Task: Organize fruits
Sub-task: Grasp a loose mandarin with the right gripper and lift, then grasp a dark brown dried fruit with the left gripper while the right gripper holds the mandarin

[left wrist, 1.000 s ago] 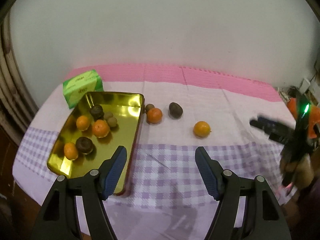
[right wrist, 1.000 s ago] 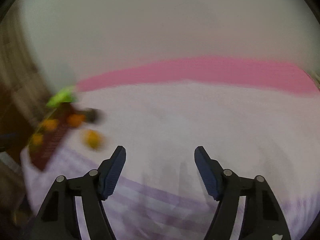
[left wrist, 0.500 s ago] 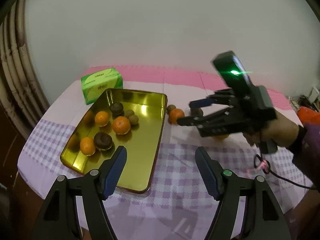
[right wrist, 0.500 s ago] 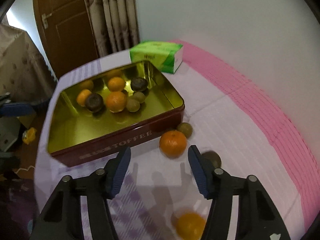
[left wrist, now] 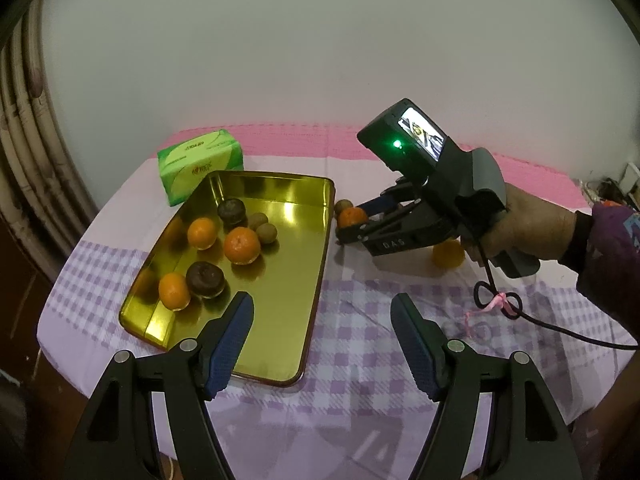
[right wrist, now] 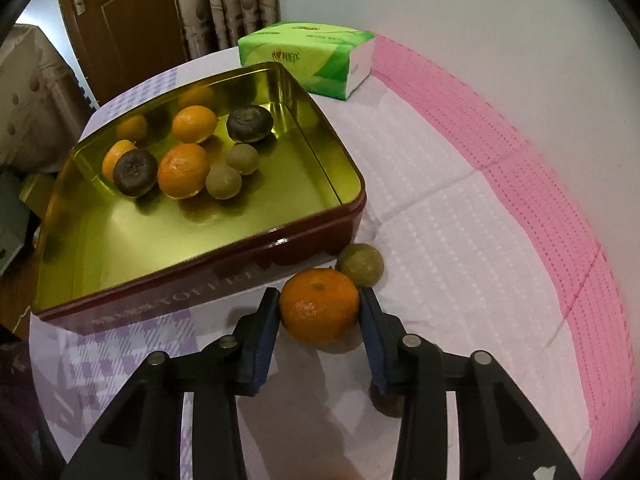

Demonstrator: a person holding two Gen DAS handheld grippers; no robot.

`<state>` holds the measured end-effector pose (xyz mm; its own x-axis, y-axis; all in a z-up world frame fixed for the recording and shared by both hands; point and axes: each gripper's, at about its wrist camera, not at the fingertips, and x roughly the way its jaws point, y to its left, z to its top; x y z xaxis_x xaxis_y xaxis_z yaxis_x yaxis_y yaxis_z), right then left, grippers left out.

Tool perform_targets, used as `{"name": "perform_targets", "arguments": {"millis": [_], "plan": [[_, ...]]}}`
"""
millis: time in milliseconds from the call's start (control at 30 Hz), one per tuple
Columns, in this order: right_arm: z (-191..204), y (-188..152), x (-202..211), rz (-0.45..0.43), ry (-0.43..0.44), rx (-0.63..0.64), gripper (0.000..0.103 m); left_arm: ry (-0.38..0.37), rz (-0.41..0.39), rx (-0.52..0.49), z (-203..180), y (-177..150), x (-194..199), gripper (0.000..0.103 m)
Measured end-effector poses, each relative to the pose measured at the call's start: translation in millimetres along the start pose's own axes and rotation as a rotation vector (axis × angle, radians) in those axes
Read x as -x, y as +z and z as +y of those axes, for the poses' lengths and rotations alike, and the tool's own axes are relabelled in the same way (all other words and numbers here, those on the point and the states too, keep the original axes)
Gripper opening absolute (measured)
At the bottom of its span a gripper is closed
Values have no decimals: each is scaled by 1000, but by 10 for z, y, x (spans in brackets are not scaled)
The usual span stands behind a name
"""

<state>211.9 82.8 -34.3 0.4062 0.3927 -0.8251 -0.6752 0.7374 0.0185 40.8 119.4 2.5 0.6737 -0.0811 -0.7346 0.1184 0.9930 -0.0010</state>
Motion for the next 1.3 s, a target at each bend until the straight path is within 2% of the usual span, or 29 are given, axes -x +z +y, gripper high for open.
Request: {"name": "perform_targets", "arguments": {"millis": [67, 167, 200, 267, 333, 467, 600, 700, 833, 1100, 1300], "plan": [[9, -34, 85, -49, -13, -31, 35, 6, 1, -6, -16, -8, -14, 71], [-61, -262, 512, -182, -4, -148, 35, -7, 21, -6, -24, -34, -57, 71], [-102, -381, 653, -219, -7, -190, 35, -23, 27, -7, -37, -45, -64, 71], [-236, -748, 956, -278, -77, -291, 35, -40, 31, -22, -87, -61, -79, 71], [-405, -1175, 1150, -285, -157, -384, 35, -73, 52, -31, -145, -81, -114, 71], [-773, -2073, 1385, -236, -303, -579, 35, -126, 96, -43, -313, -87, -177, 71], [-962, -2677, 1526, -217, -394, -700, 35, -151, 110, -84, -523, 1, -262, 72], [-1034, -2895, 1506, -206, -431, -751, 35, -182, 134, -84, -645, 132, -409, 72], [-1062, -3009, 1486, -244, -419, -795, 35, -253, 177, -53, -794, 317, -669, 73], [-1142, -3107, 1497, -275, -371, -825, 35, -202, 194, -50, -975, 569, -1084, 73], [-1121, -3120, 1520, -290, -359, -810, 36, -172, 200, 34, -914, 934, -1491, 73]]}}
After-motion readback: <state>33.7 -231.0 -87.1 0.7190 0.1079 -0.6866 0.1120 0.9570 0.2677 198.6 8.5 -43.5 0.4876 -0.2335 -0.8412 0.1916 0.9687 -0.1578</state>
